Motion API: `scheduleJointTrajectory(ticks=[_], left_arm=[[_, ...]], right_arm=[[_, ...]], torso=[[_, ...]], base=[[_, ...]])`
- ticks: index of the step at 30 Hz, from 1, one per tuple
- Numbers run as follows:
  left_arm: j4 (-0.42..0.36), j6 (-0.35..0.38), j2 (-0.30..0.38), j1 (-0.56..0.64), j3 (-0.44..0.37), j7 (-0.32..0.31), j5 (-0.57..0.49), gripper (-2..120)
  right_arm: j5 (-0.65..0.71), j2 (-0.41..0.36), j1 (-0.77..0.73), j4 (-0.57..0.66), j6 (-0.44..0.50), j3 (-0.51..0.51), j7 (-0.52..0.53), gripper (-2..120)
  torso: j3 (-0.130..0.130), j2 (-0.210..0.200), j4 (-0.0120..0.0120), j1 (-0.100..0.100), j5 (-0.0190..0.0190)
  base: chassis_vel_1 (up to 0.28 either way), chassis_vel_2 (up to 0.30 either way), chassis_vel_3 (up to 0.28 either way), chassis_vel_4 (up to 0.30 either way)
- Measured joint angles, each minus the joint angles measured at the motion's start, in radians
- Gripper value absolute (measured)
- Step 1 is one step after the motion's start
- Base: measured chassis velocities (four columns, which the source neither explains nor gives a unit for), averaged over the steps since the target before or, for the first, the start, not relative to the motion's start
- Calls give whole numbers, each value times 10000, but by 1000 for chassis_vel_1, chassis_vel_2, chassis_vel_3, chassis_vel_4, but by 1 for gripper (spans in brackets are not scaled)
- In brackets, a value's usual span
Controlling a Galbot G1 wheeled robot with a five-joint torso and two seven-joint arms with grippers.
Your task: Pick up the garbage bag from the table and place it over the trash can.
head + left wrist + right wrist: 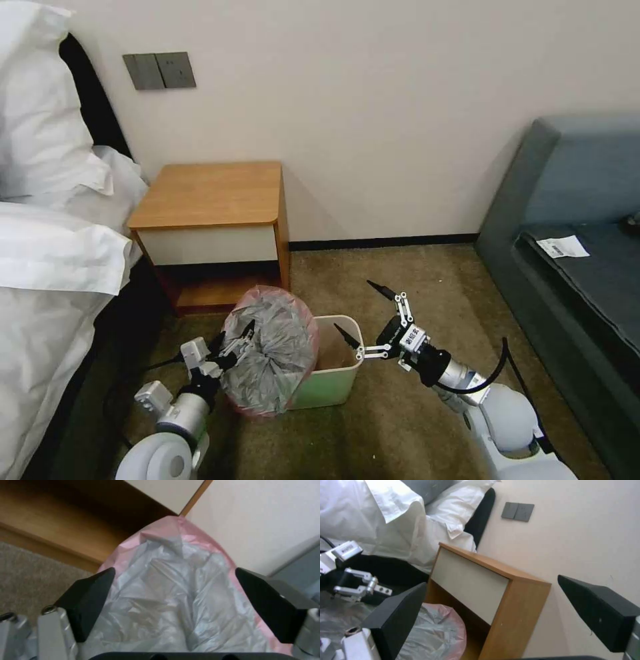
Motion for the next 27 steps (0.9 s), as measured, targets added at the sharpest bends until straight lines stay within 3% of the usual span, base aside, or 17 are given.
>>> scheduleJointTrajectory(ticks=[6, 27], left_arm=[[178, 128, -30, -48, 22, 128, 403, 81], [976, 344, -1, -466, 111, 836, 2147, 85]], right_arm=[[30, 48, -3, 36, 0, 0, -64, 100], [86, 222, -166, 94, 137, -17, -331, 100]], torso=[[0, 0, 0, 0, 0], [0, 0, 0, 0, 0]], base=[[0, 0, 0, 0], [0, 0, 0, 0]])
